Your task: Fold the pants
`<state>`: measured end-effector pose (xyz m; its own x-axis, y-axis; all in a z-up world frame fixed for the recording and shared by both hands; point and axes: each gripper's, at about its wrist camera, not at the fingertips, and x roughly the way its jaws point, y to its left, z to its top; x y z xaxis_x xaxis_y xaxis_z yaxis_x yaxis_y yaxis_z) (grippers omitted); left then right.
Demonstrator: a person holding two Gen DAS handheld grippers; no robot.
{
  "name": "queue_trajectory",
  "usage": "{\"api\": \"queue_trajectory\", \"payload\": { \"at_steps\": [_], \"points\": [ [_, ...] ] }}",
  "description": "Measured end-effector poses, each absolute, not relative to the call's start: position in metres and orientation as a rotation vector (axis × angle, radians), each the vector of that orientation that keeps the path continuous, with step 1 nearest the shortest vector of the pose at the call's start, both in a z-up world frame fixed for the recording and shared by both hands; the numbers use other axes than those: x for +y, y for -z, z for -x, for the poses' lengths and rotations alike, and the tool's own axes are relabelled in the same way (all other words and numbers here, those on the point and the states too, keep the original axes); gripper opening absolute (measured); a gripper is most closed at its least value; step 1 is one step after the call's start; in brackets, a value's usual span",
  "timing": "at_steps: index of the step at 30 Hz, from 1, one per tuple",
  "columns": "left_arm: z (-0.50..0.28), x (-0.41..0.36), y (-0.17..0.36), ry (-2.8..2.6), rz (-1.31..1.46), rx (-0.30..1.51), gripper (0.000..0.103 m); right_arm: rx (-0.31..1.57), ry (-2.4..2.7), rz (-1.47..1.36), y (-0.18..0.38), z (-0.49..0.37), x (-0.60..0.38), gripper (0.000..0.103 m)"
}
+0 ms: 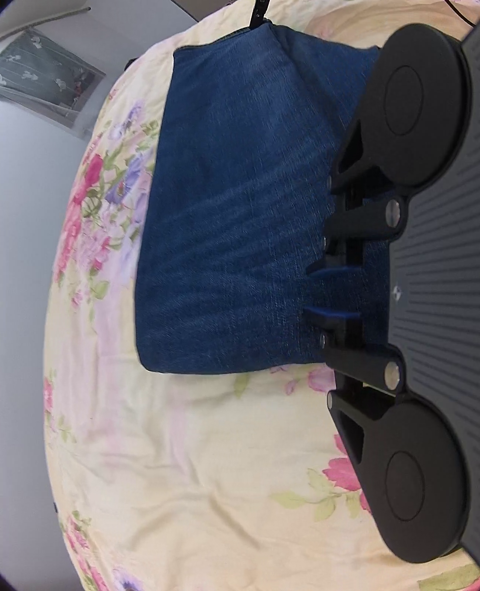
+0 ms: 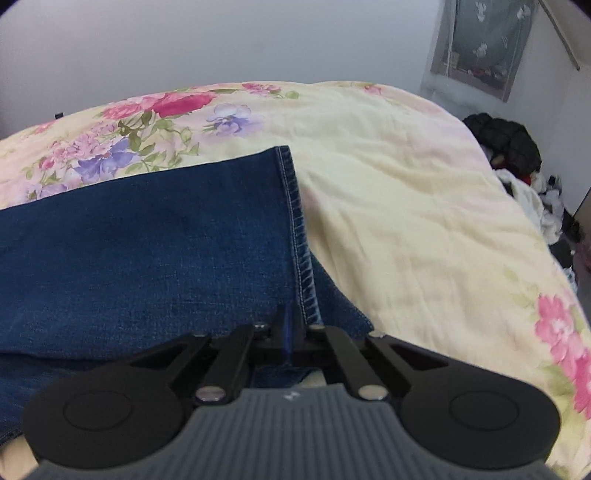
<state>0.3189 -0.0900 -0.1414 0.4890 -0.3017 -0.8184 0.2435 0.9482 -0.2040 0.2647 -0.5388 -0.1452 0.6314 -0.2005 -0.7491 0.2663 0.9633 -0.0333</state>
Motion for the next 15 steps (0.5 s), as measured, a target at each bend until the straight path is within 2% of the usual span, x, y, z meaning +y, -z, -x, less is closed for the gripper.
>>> {"api": "queue_trajectory", "payload": {
  "at_steps": [4,10,15],
  "points": [
    [-0.325,-0.08,0.156,0.312,0.08,1.066,0.007,0.834,0.275,-0.086,0.16,-0.262,-0.536,0.0],
    [-0.324,-0.068,0.137,0.333,0.028,1.069,0.007,0.866,0.311,-0.023,0.144,-0.269,-0.526,0.0],
    [-0.341,-0.057,0.104,0.351,-0.003,0.965,0.011,0.812,0.316,0.034,0.111,-0.27,-0.514,0.0]
  ]
}}
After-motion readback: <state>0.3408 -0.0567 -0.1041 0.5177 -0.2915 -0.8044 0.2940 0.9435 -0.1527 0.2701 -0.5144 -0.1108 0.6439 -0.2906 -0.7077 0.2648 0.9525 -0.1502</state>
